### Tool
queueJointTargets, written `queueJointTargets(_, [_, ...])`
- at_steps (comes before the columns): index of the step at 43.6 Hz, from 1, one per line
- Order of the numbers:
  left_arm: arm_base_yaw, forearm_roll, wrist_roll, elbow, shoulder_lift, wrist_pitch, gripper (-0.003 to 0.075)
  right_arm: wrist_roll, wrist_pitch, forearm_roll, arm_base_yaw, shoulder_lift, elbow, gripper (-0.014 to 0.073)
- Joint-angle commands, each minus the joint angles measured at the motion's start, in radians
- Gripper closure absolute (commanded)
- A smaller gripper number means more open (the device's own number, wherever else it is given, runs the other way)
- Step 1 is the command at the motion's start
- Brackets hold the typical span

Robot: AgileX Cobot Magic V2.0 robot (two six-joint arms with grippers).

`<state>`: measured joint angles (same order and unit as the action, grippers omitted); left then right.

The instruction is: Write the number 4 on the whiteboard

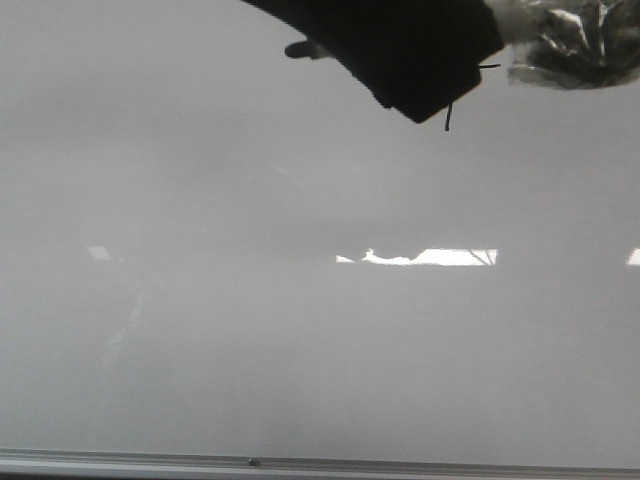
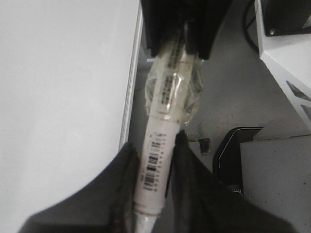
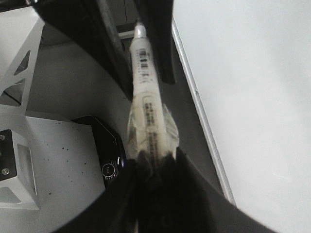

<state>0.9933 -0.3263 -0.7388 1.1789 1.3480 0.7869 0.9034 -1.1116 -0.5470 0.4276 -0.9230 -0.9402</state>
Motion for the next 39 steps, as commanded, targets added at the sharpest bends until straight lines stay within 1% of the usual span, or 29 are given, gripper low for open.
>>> queueJointTargets(1, [0.006, -0.029, 0.021, 0.027, -0.028, -0.078, 0.0703, 0.004, 0.026, -0.045, 0.002, 0.011, -0.034, 0.0271])
queueJointTargets(3, [0.006, -0.029, 0.021, 0.027, -0.028, -0.078, 0.0715, 0.004, 0.029, -0.045, 0.002, 0.011, -0.034, 0.0138])
queueJointTargets(6, [0.006, -0.029, 0.021, 0.027, -0.028, -0.078, 0.0715, 0.002, 0.029, -0.029, -0.003, 0.011, -0.034, -0.0001])
queueJointTargets(8, [0.006, -0.027, 0.024, 0.027, -0.028, -0.073, 0.0715, -0.017, 0.034, -0.001, -0.009, 0.011, -0.034, -0.0066])
queueJointTargets(9, [0.006, -0.023, 0.027, 0.027, -0.028, -0.068, 0.0715, -0.031, 0.037, 0.014, -0.014, 0.013, -0.034, -0.0071])
queueJointTargets(12, [0.006, 0.0, 0.031, 0.027, -0.028, -0.047, 0.0715, -0.1, 0.057, 0.079, -0.034, 0.032, -0.034, -0.0051])
queueJointTargets(14, [0.005, 0.038, 0.064, 0.027, -0.03, -0.034, 0.0715, -0.159, 0.066, 0.122, -0.054, 0.042, -0.034, -0.0048])
queueJointTargets(16, [-0.002, 0.095, 0.131, 0.027, -0.03, -0.019, 0.0715, -0.216, 0.073, 0.172, -0.074, 0.05, -0.034, -0.0047])
queueJointTargets(21, [-0.032, 0.326, 0.335, 0.027, -0.03, 0.032, 0.0715, -0.346, 0.074, 0.257, -0.136, 0.075, -0.034, -0.0047])
queueJointTargets(24, [-0.062, 0.454, 0.486, 0.027, -0.03, 0.081, 0.0715, -0.375, 0.074, 0.273, -0.162, 0.086, -0.034, -0.0047])
queueJointTargets(26, [-0.088, 0.568, 0.594, 0.027, -0.03, 0.123, 0.0715, -0.378, 0.074, 0.273, -0.172, 0.087, -0.034, -0.0047])
queueJointTargets(28, [-0.116, 0.646, 0.698, 0.027, -0.03, 0.167, 0.0715, -0.378, 0.075, 0.273, -0.173, 0.087, -0.034, -0.0047])
queueJointTargets(31, [-0.175, 0.753, 0.825, 0.027, -0.03, 0.228, 0.0715, -0.378, 0.078, 0.273, -0.173, 0.087, -0.034, -0.0047])
queueJointTargets(34, [-0.269, 0.826, 0.911, 0.021, -0.031, 0.275, 0.0715, -0.378, 0.08, 0.273, -0.173, 0.087, -0.034, -0.0047])
queueJointTargets(37, [-0.378, 0.836, 0.967, -0.006, -0.048, 0.26, 0.0715, -0.378, 0.08, 0.273, -0.173, 0.087, -0.034, -0.0047])
queueJointTargets(39, [-0.446, 0.832, 1.0, -0.036, -0.07, 0.201, 0.0715, -0.378, 0.08, 0.273, -0.173, 0.087, -0.033, -0.0047])
